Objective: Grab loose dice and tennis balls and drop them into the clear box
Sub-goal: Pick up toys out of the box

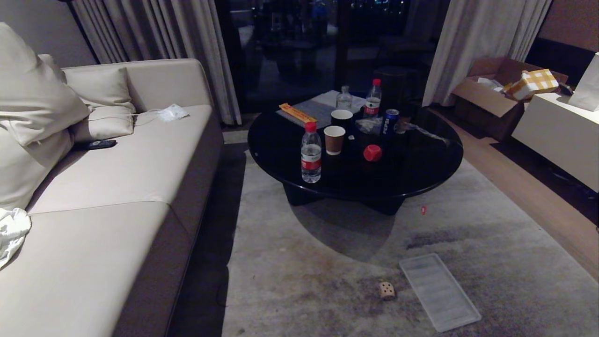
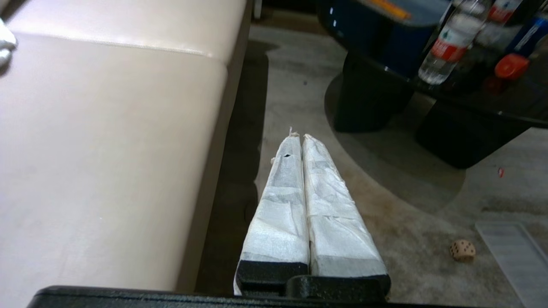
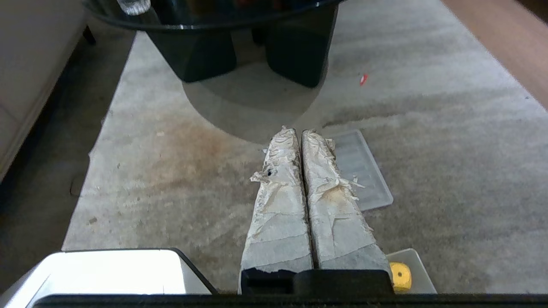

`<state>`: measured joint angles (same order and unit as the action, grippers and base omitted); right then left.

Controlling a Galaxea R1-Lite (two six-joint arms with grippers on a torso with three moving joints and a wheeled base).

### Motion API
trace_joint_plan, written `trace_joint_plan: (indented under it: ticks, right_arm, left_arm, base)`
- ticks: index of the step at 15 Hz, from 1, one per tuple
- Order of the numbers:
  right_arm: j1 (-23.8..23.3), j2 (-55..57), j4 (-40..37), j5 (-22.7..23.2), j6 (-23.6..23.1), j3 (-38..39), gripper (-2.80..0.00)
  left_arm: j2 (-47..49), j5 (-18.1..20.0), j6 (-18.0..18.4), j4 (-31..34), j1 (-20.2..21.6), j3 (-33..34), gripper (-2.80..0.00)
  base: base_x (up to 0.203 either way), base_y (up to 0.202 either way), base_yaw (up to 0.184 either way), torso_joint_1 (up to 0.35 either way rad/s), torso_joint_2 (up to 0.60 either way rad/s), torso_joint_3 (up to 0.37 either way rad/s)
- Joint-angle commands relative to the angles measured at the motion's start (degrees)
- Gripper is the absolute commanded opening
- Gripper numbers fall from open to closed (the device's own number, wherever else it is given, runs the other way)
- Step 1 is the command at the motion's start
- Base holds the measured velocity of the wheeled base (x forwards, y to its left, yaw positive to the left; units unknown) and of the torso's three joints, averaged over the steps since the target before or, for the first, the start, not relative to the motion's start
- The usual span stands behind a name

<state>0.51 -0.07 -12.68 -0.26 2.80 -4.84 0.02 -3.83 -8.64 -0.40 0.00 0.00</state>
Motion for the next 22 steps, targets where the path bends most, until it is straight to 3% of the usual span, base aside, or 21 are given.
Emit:
trace_joint_plan:
  ticks: [1,22]
  right_arm:
    - [0.02,0.07,-0.07,0.09,-0.07,0.01,-2.8]
    - [0.02,0.07,-0.07,0.0,-0.07,0.01,-2.8]
  left_arm:
    - [0.06,-0.04,-0.06,-0.04,0.0,0.0,-2.8]
    - [0.06,-0.04,-0.06,-0.04,0.0,0.0,-2.8]
  base:
    - [0.0,0.0,0.0,0.003,0.01,-0.193]
    - [0.0,0.0,0.0,0.002,0.0,-0.197]
